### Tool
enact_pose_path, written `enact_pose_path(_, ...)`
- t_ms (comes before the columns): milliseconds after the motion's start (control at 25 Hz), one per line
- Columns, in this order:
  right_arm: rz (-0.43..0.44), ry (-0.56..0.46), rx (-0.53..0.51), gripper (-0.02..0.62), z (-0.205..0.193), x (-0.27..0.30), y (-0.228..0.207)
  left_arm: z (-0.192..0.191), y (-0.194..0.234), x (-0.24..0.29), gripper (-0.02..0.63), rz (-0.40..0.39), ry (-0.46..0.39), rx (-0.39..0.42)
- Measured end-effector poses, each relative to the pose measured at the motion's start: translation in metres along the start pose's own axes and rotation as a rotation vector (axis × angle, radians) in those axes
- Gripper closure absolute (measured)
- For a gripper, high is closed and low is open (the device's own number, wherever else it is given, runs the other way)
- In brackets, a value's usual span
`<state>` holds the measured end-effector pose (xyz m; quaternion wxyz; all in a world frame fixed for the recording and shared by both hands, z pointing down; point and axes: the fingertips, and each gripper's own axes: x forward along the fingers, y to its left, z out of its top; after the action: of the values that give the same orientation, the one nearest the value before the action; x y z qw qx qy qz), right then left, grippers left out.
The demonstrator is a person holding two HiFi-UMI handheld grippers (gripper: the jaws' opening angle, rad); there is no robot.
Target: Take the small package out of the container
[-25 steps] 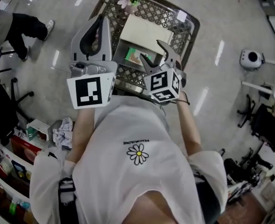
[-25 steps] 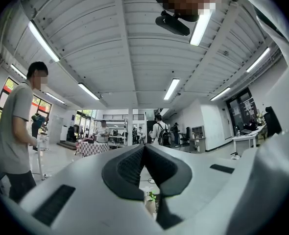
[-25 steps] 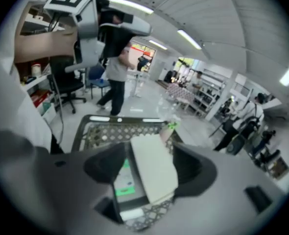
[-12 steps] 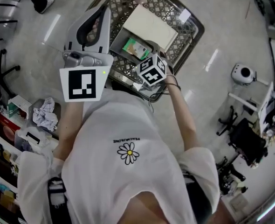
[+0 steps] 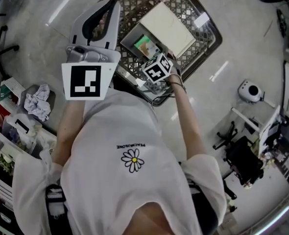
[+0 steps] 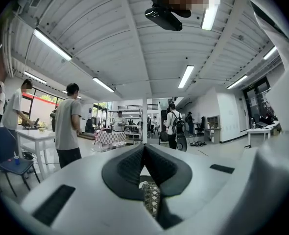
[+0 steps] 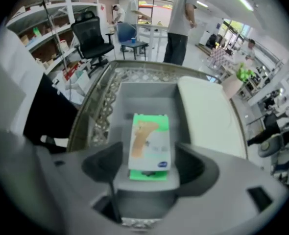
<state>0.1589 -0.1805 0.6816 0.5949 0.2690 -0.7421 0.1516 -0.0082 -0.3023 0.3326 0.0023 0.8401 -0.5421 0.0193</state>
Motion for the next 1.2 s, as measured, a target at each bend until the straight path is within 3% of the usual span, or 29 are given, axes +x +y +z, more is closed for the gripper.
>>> enact_pose_path(440,-0.005,0.065,0.056,0.276,-0.01,0.027,-0.001,-0.01,0.005,-0.005,0.583,0.01,0.023,0.004)
enact_pose_path(1200,0.03,0.165,0.036,0.278,-0.013,0.037,0.001,-0.016,0.01,-0.009,0.583,0.016,0.025,-0.025)
